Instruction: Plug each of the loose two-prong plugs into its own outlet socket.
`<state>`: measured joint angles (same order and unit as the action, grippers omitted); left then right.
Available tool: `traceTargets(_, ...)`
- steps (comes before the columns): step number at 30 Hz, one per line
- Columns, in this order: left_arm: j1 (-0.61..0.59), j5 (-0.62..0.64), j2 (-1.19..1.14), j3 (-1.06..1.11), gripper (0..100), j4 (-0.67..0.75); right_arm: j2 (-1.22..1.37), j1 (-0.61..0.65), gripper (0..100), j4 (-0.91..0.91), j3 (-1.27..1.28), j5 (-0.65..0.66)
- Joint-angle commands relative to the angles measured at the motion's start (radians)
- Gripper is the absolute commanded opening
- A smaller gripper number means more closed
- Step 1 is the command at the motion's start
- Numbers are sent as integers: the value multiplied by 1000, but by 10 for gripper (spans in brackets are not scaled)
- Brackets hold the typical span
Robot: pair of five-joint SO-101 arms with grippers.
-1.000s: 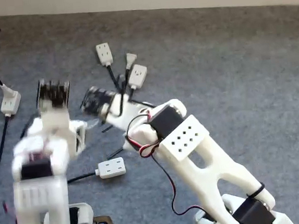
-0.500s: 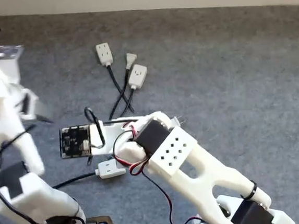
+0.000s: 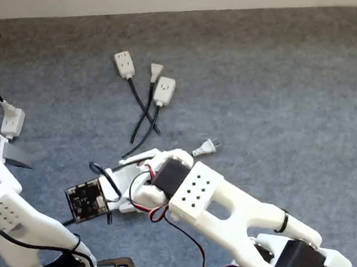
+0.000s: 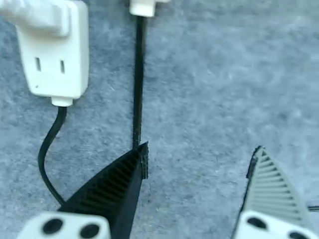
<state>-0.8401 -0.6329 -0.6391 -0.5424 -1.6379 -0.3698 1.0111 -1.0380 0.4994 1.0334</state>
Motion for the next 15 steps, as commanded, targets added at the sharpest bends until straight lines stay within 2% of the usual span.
traceTargets(1,-7,-8,-16,-62,323,-3,-2,12,5,97,28,-54)
traceTargets(3,1,-6,-16,-65,323,-3,-4,-18,5,119,25,-236)
traceTargets(5,8,23,1,-65,323,-3,-15,-74,5,133,1,-523)
traceTargets(7,24,64,35,-61,323,-3,-15,-188,5,128,-45,-813)
traceTargets(9,53,77,68,-56,323,-5,-5,-311,5,127,-79,-1045)
traceTargets(11,90,77,108,-21,323,-26,-5,-394,5,124,-94,-1191)
traceTargets(15,153,77,206,94,323,-23,-13,-415,5,48,-96,-1402)
